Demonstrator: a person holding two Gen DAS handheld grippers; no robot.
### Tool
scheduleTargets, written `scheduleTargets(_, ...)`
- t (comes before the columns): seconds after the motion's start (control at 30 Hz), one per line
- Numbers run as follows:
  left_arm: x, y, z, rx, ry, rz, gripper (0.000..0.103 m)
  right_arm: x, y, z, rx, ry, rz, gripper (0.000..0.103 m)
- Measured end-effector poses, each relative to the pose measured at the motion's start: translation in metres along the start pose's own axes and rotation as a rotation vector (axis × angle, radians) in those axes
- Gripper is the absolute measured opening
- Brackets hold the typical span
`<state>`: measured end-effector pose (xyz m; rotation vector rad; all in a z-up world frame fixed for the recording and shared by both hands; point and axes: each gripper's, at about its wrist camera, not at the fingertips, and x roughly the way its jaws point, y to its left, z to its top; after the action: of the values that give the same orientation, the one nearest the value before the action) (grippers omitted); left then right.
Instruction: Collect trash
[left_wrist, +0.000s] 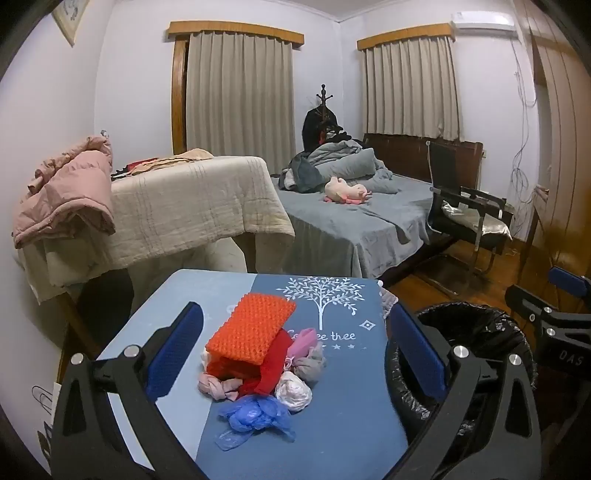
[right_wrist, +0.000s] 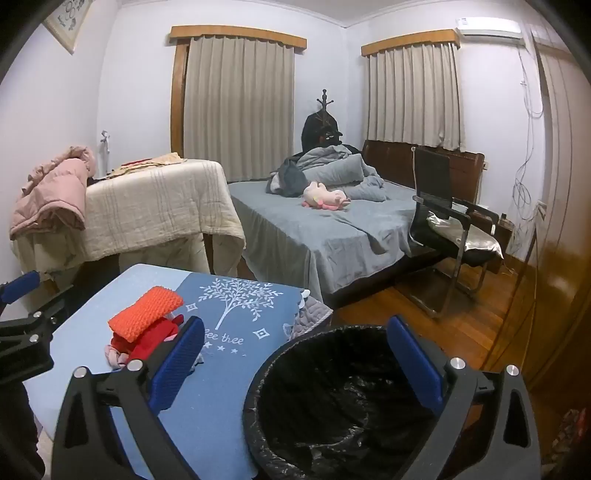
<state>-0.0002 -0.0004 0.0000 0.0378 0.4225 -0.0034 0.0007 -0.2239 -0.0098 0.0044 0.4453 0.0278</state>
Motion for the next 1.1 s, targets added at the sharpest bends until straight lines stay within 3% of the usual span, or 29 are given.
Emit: scheduleTargets(1.1,-0.0006,0.0026,-0.0003,-0.004,-0.004,0.001,0.098,0.0013,0.0024,-0.0014,0.002,0.004,0.000,0.097)
